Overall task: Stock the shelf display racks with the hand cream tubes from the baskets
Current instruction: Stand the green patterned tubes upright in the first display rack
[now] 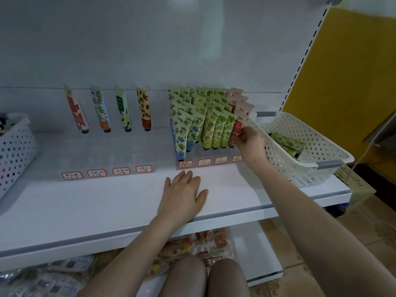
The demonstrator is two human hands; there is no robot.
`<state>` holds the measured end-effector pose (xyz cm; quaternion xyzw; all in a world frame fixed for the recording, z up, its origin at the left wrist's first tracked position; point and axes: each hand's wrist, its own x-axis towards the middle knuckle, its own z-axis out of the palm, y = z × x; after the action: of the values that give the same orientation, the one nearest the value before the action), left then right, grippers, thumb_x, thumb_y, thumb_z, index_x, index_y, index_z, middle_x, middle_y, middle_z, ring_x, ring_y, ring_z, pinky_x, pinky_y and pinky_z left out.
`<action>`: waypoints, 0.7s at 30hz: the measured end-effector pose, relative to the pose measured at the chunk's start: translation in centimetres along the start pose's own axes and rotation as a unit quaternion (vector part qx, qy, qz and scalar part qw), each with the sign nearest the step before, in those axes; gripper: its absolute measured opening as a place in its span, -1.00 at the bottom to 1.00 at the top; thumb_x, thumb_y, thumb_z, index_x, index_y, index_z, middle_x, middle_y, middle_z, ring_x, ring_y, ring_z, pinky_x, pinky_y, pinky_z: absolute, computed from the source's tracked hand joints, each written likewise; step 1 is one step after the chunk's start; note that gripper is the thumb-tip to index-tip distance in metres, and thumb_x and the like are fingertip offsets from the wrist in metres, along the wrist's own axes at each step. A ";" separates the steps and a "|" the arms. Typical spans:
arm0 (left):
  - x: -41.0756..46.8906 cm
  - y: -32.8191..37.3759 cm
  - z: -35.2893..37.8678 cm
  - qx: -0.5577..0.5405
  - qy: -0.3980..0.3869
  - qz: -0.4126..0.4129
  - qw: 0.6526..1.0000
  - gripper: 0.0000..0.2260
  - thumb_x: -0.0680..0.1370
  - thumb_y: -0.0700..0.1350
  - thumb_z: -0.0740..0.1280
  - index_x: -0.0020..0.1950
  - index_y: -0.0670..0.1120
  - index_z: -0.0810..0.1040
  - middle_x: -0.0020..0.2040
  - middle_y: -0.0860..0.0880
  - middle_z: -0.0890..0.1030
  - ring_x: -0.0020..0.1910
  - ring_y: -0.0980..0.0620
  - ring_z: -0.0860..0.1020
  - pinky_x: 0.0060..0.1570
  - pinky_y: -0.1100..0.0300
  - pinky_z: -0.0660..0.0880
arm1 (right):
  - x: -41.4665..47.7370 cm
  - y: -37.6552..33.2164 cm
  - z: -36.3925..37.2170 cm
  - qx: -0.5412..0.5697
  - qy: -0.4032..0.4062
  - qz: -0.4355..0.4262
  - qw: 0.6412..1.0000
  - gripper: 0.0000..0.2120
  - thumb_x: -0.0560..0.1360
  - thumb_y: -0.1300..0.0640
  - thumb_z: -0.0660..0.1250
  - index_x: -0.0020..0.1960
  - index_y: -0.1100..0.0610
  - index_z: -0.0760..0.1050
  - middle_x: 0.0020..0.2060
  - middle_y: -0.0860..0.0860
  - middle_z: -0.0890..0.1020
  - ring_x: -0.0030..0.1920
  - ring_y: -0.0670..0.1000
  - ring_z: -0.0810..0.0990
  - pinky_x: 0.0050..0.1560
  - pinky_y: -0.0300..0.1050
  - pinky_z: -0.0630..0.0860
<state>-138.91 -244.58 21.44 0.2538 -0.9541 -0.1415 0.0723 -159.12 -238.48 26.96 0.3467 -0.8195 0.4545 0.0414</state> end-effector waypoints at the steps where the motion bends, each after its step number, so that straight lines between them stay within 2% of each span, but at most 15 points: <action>1: 0.0 0.0 0.0 0.000 0.000 0.001 1.000 -0.62 0.61 0.12 0.04 0.35 -0.02 0.36 0.47 -0.02 0.27 0.49 -0.03 0.12 0.43 -0.09 0.07 | 0.1 0.0 0.0 0.000 -0.005 0.004 1.000 -0.90 0.51 0.26 0.28 -0.04 0.31 0.47 -0.27 0.09 0.52 -0.27 0.03 0.43 -0.39 -0.20 0.27; 5: -0.1 0.1 -0.1 0.001 -0.001 0.000 1.000 -0.61 0.61 0.11 0.03 0.36 -0.02 0.35 0.48 -0.02 0.25 0.49 -0.02 0.11 0.43 -0.09 0.04 | 0.4 0.0 0.0 -0.016 -0.018 0.013 1.000 -0.94 0.52 0.26 0.26 -0.12 0.20 0.40 -0.40 -0.04 0.41 -0.37 -0.06 0.35 -0.43 -0.31 0.21; 9: -0.1 0.1 -0.3 0.005 -0.004 -0.001 1.000 -0.61 0.62 0.11 0.03 0.36 -0.03 0.35 0.49 -0.03 0.24 0.49 -0.02 0.10 0.42 -0.08 0.05 | 0.5 0.2 0.3 -0.019 -0.021 0.013 1.000 -0.95 0.53 0.26 0.25 -0.08 0.25 0.44 -0.28 0.10 0.49 -0.27 0.05 0.41 -0.41 -0.25 0.23; 21: -0.1 0.3 -0.3 0.008 0.000 0.001 1.000 -0.62 0.61 0.11 0.04 0.34 -0.03 0.37 0.46 -0.02 0.28 0.47 -0.02 0.14 0.41 -0.07 0.09 | 0.0 0.0 0.2 -0.003 -0.005 0.016 1.000 -0.86 0.51 0.26 0.27 0.00 0.34 0.47 -0.25 0.08 0.50 -0.31 0.01 0.42 -0.39 -0.32 0.26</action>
<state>-138.84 -244.38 21.83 0.2532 -0.9555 -0.1335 0.0709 -159.04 -238.64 26.87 0.3356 -0.8264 0.4512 0.0304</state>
